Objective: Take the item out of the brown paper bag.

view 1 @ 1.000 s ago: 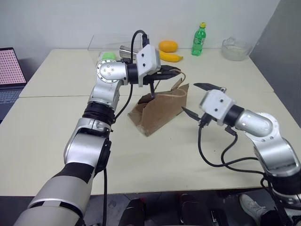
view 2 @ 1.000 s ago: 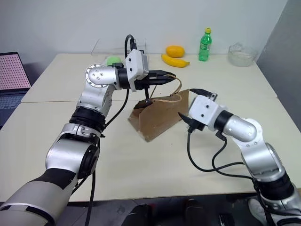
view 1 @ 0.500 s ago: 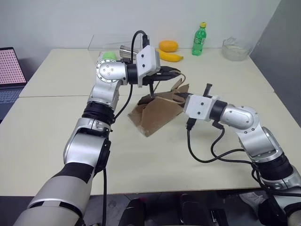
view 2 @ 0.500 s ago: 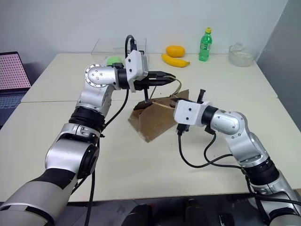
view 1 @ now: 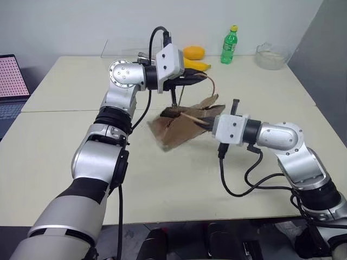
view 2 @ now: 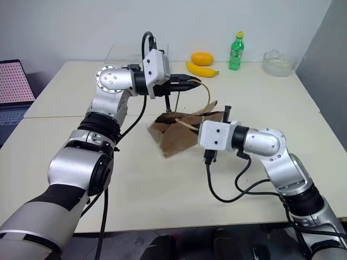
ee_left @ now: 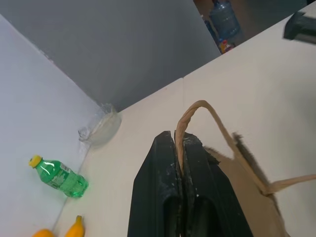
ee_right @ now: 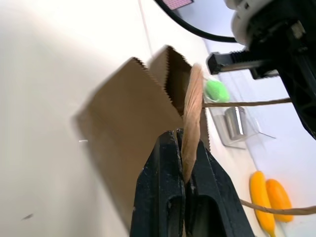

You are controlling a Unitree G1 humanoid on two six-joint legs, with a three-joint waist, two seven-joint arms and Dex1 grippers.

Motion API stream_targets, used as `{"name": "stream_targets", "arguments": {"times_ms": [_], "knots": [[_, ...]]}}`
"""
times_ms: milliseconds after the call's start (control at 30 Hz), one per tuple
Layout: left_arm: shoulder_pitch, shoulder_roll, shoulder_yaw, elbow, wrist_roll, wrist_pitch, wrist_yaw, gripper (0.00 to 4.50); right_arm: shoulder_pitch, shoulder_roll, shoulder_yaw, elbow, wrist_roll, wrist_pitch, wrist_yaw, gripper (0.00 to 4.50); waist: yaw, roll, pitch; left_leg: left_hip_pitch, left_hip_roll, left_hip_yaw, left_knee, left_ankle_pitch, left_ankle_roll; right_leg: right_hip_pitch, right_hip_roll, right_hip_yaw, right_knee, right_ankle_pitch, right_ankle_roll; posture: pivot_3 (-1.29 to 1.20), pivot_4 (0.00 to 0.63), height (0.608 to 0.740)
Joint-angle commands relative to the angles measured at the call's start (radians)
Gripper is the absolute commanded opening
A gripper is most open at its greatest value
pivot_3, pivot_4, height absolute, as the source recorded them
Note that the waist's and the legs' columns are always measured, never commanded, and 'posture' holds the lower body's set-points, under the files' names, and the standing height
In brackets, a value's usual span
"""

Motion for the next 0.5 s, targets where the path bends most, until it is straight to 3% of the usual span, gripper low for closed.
{"name": "stream_targets", "arguments": {"times_ms": [33,500], "knots": [[-0.037,0.016,0.025,-0.006,0.001,-0.027,0.013,0.0,0.029,-0.008,0.012,-0.074,0.01,0.001,0.028,0.03,0.0,0.0,0.0,0.0,0.0,0.0,0.0,0.0,0.0,0.0,0.0,0.0,0.0,0.0,0.0,0.0,0.15,0.74],[-0.076,0.014,0.04,0.011,0.005,-0.032,0.04,0.0,0.241,0.022,0.173,-0.065,-0.047,0.072,0.056,0.03,0.0,0.0,0.0,0.0,0.0,0.0,0.0,0.0,0.0,0.0,0.0,0.0,0.0,0.0,0.0,0.0,0.15,0.74]]}}
